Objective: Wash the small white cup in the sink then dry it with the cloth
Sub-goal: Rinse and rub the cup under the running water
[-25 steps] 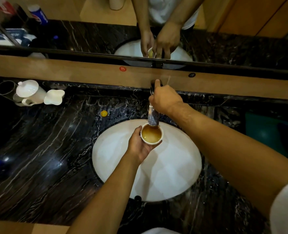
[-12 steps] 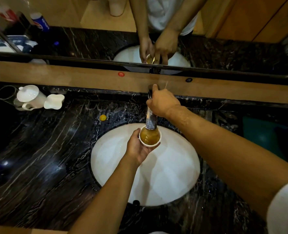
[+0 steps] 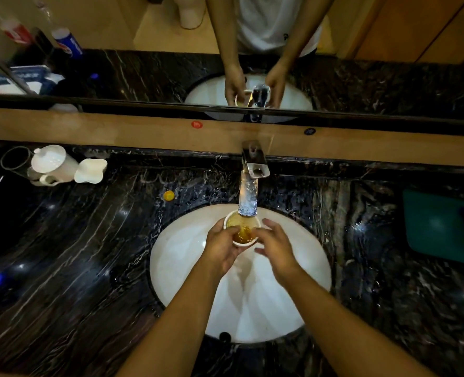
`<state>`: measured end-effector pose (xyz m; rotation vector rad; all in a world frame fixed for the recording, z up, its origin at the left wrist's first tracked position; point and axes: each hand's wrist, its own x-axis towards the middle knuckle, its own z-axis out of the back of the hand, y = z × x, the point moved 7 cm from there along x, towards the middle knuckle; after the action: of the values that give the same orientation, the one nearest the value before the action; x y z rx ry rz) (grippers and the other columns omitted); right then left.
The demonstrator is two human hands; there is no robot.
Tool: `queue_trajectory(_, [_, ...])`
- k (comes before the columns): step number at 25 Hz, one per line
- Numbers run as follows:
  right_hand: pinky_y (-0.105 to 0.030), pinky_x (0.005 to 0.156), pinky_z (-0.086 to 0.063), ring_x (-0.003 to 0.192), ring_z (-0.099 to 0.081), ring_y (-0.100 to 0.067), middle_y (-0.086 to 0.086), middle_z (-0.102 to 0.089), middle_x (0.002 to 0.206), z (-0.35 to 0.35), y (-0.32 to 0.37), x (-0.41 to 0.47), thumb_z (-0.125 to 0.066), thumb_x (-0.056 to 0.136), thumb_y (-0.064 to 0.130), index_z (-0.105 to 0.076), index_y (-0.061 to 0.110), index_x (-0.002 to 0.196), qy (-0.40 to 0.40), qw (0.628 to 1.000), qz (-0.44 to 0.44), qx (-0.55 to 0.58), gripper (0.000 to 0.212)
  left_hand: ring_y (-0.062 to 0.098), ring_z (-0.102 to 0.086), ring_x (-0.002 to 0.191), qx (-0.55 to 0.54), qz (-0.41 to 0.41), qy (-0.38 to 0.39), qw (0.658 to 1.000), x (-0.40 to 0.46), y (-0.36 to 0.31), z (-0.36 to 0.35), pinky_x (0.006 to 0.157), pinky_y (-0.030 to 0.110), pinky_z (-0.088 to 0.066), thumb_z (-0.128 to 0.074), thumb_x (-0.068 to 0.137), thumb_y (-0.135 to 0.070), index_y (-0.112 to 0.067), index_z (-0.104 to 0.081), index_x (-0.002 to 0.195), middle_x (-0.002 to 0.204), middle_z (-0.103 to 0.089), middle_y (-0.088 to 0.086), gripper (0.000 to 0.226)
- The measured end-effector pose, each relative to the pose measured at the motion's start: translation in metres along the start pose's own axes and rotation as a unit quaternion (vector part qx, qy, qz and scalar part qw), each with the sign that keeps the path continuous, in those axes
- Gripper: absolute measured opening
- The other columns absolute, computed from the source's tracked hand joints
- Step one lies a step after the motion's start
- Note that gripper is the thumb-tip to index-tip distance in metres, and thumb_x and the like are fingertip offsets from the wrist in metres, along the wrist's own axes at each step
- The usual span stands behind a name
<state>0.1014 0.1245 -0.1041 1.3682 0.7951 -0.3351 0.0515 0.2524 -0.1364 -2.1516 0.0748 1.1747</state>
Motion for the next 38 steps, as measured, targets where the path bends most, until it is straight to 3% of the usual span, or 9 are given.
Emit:
queue_trajectory(3, [-0.041, 0.086, -0.063, 0.106, -0.072, -0.022, -0.005, -0.073, 0.116, -0.020, -0.008, 0.008, -0.073, 0.089, 0.014, -0.060, 0.021, 0.125, 0.053, 0.998, 0.021, 0.002, 0.038, 0.037, -0.076, 0.092, 0.001, -0.013, -0.011, 1.000, -0.001, 0.000, 0.002, 0.066, 0.048, -0.062, -0.049, 0.098, 0.001, -0.008, -0.066, 0.120, 0.108, -0.075, 0.022, 0.030])
queue_trajectory(8, [-0.056, 0.086, -0.061, 0.095, -0.073, -0.032, -0.012, -0.075, 0.100, -0.011, -0.004, 0.029, -0.067, 0.094, 0.022, -0.067, 0.012, 0.101, -0.041, 0.991, 0.041, -0.117, 0.012, 0.033, -0.077, 0.088, 0.029, -0.027, -0.021, 0.999, -0.002, 0.002, 0.003, 0.065, 0.048, -0.062, -0.051, 0.100, -0.004, -0.010, -0.070, 0.110, 0.097, -0.080, 0.015, 0.022])
queue_trajectory(11, [-0.054, 0.083, -0.062, 0.093, -0.074, -0.030, -0.009, -0.076, 0.102, -0.008, -0.001, 0.032, -0.058, 0.100, 0.019, -0.069, 0.014, 0.107, -0.033, 0.988, 0.057, -0.142, 0.015, 0.037, -0.075, 0.092, 0.063, -0.045, -0.051, 0.996, -0.003, -0.001, 0.003, 0.067, 0.049, -0.063, -0.058, 0.097, -0.003, -0.011, -0.070, 0.110, 0.102, -0.077, 0.019, 0.019])
queue_trajectory(16, [-0.047, 0.085, -0.064, 0.099, -0.074, -0.024, -0.006, -0.075, 0.114, -0.021, -0.016, 0.023, -0.077, 0.080, 0.004, -0.063, 0.022, 0.120, 0.067, 0.996, 0.020, -0.061, 0.046, 0.038, -0.073, 0.094, 0.110, -0.070, -0.109, 0.985, 0.001, -0.006, 0.002, 0.079, 0.056, -0.063, -0.066, 0.092, -0.005, -0.011, -0.070, 0.108, 0.102, -0.075, 0.018, 0.018])
queue_trajectory(20, [-0.052, 0.078, -0.064, 0.092, -0.075, -0.029, -0.011, -0.075, 0.103, -0.011, -0.006, 0.033, -0.075, 0.088, 0.020, -0.066, 0.011, 0.107, -0.029, 0.993, 0.031, -0.109, 0.023, 0.036, -0.073, 0.094, 0.105, -0.065, -0.065, 0.990, -0.003, -0.007, -0.006, 0.073, 0.055, -0.063, -0.047, 0.104, -0.007, -0.013, -0.068, 0.110, 0.105, -0.074, 0.018, 0.023])
queue_trajectory(24, [-0.054, 0.086, -0.061, 0.095, -0.073, -0.031, -0.012, -0.076, 0.104, -0.004, 0.003, 0.040, -0.057, 0.100, 0.024, -0.070, 0.011, 0.106, -0.037, 0.991, 0.011, -0.125, 0.019, 0.039, -0.070, 0.102, 0.099, -0.056, 0.001, 0.994, -0.003, -0.007, -0.006, 0.068, 0.051, -0.063, -0.048, 0.088, 0.018, -0.015, -0.063, 0.116, 0.114, -0.069, 0.018, 0.046])
queue_trajectory(30, [-0.049, 0.081, -0.065, 0.096, -0.074, -0.030, -0.013, -0.072, 0.111, -0.011, -0.012, 0.033, -0.054, 0.096, 0.001, -0.061, 0.011, 0.115, 0.017, 0.999, -0.028, 0.009, 0.022, 0.031, -0.074, 0.094, 0.168, -0.159, -0.112, 0.967, 0.004, -0.015, 0.007, 0.083, 0.052, -0.063, -0.063, 0.091, 0.004, -0.025, -0.072, 0.098, 0.105, -0.076, 0.012, 0.031])
queue_trajectory(35, [-0.037, 0.063, -0.062, 0.079, -0.074, -0.027, -0.009, -0.072, 0.092, -0.011, -0.010, 0.033, -0.072, 0.092, 0.028, -0.058, 0.016, 0.091, -0.027, 0.995, 0.012, -0.098, 0.019, 0.028, -0.075, 0.088, 0.212, -0.176, -0.097, 0.956, 0.006, -0.023, -0.003, 0.075, 0.042, -0.064, -0.059, 0.091, 0.003, -0.028, -0.076, 0.092, 0.090, -0.079, 0.003, 0.035])
queue_trajectory(38, [-0.036, 0.062, -0.049, 0.069, -0.061, -0.027, -0.008, -0.067, 0.078, -0.004, -0.001, 0.042, -0.061, 0.096, 0.037, -0.058, 0.012, 0.079, -0.073, 0.979, 0.028, -0.189, 0.031, 0.022, -0.076, 0.089, 0.216, -0.153, -0.041, 0.964, 0.008, -0.020, -0.004, 0.068, 0.033, -0.063, -0.055, 0.090, 0.007, -0.031, -0.074, 0.103, 0.095, -0.079, -0.002, 0.044])
